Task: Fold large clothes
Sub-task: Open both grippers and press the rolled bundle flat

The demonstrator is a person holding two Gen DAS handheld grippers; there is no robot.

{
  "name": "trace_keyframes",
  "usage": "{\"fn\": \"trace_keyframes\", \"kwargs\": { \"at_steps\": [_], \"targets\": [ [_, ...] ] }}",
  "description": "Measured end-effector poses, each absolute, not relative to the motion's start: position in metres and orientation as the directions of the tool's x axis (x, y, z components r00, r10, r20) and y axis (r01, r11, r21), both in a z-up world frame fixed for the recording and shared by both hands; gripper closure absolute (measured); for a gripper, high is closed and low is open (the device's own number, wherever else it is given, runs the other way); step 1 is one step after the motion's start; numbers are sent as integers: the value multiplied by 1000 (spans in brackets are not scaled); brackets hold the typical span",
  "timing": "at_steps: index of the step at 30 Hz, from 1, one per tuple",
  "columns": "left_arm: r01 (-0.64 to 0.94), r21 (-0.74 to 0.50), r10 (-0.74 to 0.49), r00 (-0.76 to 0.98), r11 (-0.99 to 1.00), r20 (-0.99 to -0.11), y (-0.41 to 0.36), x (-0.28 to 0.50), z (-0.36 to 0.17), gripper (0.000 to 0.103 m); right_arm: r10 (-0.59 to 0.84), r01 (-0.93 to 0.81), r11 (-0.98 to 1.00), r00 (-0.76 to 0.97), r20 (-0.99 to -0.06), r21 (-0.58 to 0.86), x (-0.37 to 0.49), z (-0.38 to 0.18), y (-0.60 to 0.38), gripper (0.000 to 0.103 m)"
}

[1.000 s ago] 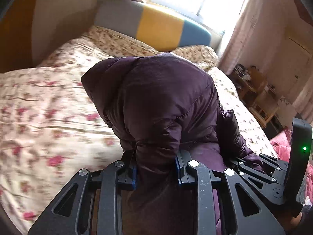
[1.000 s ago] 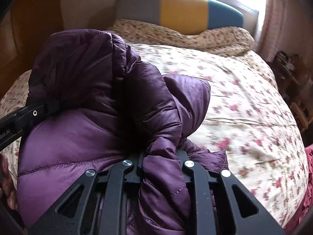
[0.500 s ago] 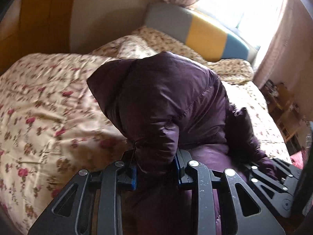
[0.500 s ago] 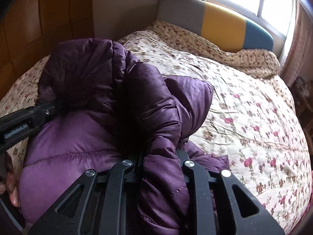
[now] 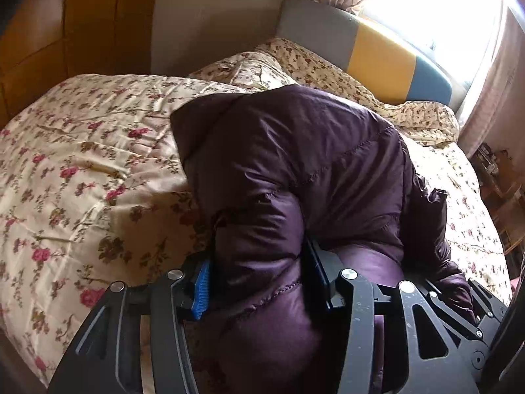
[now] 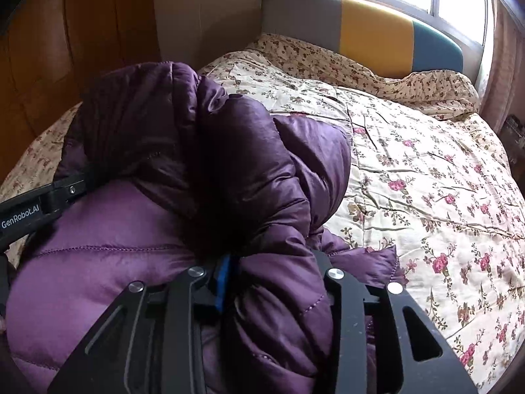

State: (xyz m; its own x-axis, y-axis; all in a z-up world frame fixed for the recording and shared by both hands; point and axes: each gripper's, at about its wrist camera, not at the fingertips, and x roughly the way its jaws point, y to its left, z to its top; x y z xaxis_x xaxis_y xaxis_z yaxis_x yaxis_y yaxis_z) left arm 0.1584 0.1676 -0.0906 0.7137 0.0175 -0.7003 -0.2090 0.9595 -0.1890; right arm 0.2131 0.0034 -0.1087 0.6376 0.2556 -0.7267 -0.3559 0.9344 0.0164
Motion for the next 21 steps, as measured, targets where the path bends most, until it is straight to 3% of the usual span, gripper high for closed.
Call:
{"fn": "trace_keyframes", "kwargs": {
  "at_steps": [3,5,8,11,21],
  "targets": [
    [-234,-173,51,719,957,-693,166,147,-83,53,281,-360,932,628,-725,49,206,-96,-9,50],
    [-246,-166,71,733,955,-677,163,135,-76,53,305,-366,927,623,-720,76,199,-88,-18,48],
    [-245,-166,78,750,955,-657,159,121,-69,54,326,-378,921,618,-715,93,187,-80,-26,48],
    [-224,-170,67,769,960,-635,153,109,-62,53,333,-390,916,613,-717,91,176,-75,-31,57],
    [-162,-146,32,769,976,-639,122,89,-71,53,319,-399,914,588,-743,77,143,-88,-39,61]
  ]
}}
